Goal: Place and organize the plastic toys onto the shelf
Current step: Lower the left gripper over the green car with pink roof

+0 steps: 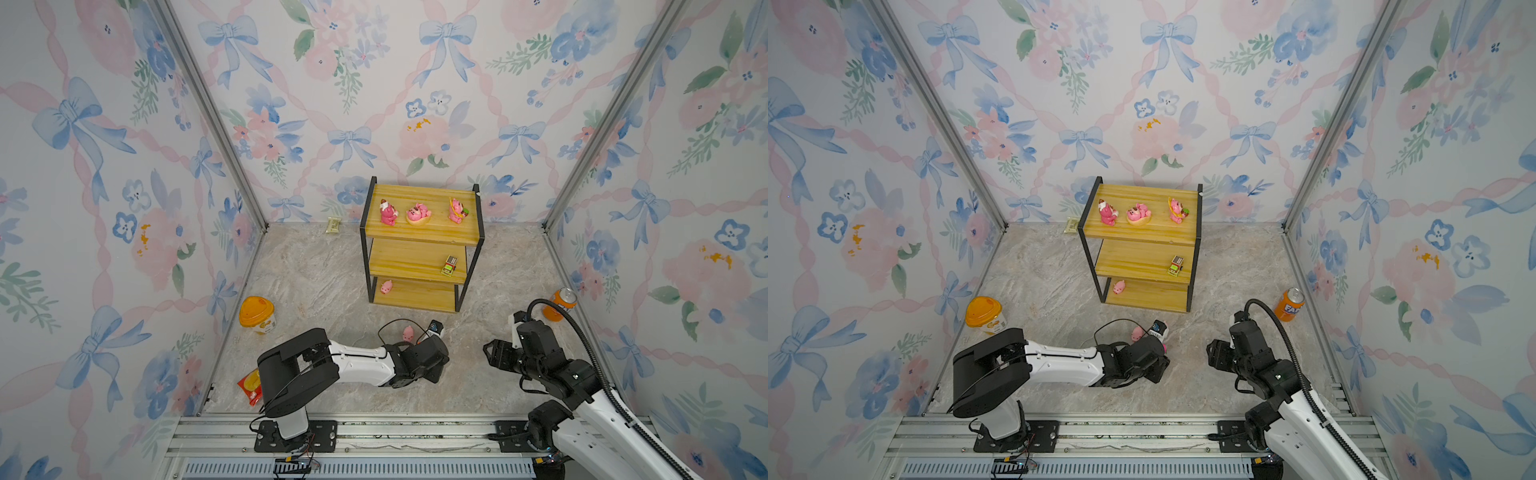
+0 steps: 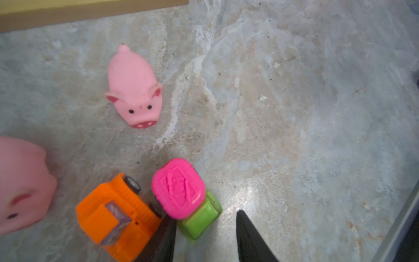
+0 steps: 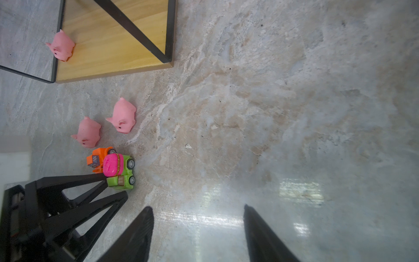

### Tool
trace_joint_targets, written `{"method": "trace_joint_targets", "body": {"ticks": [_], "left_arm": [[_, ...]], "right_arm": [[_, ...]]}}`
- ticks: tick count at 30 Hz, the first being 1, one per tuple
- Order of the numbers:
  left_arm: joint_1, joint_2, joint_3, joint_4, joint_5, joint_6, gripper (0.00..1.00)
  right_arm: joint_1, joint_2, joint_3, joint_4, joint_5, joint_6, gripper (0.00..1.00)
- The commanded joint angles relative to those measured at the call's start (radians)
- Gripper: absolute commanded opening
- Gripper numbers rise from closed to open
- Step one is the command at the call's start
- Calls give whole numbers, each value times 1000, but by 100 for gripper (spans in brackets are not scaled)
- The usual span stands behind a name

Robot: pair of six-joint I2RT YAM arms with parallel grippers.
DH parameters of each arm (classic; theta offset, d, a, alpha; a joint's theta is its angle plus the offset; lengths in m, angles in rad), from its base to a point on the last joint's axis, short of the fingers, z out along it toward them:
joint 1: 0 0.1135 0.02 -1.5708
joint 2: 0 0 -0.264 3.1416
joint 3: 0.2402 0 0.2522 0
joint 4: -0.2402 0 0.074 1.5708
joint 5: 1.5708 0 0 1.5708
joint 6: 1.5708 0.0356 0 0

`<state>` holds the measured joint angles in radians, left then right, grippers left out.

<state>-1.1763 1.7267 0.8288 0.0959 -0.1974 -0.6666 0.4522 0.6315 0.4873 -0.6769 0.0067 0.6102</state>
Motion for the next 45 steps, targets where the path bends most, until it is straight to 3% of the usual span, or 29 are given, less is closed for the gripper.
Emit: {"method": "trace_joint_targets", "body": {"ticks": [1, 14, 23, 27, 35, 39, 45], "left_arm": [[-2, 22, 15, -1, 5, -4, 45], [-2, 25, 19, -10, -18, 7, 33], [-7, 33, 50, -87, -2, 160, 23], [-8, 10, 40, -91, -7, 154, 32], [-4, 6, 59, -90, -27, 87, 39], [-5, -3, 66, -66, -36, 40, 53], [-7, 6, 73, -52, -52, -1, 55]], "right_arm": [[-1, 8, -13, -2, 3, 8, 65], [-1, 10, -14, -4, 5, 8, 65], [-1, -1, -16, -13, 8, 8, 65], [-1, -4, -16, -15, 7, 34, 65], [-1, -3, -16, -17, 7, 32, 66], [-1, -1, -18, -15, 3, 30, 66], [-1, -2, -19, -14, -6, 21, 66]]}}
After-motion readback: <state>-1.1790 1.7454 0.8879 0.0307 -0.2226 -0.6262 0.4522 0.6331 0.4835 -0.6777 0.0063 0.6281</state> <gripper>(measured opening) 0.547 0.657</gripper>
